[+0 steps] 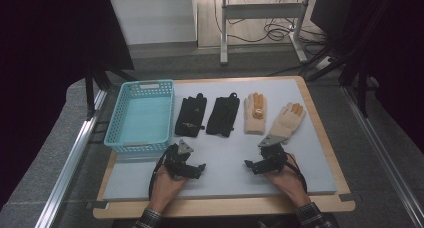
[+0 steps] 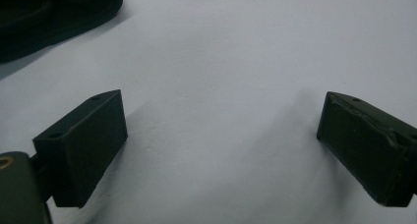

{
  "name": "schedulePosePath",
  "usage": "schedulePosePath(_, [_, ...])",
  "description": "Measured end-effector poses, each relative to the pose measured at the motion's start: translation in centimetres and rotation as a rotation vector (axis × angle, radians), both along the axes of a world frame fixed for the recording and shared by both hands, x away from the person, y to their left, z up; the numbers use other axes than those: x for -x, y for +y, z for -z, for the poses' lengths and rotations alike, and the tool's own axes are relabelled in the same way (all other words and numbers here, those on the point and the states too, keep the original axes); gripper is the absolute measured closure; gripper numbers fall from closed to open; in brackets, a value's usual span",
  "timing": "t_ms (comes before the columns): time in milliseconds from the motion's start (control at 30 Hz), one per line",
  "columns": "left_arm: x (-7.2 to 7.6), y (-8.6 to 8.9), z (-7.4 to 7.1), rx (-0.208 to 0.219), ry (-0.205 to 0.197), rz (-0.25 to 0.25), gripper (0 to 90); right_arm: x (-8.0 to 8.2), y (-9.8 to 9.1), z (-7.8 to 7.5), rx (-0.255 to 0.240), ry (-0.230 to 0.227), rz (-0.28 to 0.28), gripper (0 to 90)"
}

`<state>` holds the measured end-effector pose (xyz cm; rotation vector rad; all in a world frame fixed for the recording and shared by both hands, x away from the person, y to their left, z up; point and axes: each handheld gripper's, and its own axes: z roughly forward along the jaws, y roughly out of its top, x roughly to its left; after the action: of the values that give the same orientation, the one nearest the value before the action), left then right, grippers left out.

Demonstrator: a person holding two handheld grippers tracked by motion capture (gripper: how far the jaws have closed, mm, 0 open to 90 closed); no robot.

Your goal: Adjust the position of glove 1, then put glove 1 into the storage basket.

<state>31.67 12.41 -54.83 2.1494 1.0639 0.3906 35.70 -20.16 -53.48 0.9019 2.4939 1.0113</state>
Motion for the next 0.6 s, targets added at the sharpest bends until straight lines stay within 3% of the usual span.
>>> schedulePosePath(600, [0.04, -0.01, 0.02, -0.001, -0.003, -0.001, 5.1, 0.00, 0.00, -0.03, 0.002, 0.003, -0.002, 8.3])
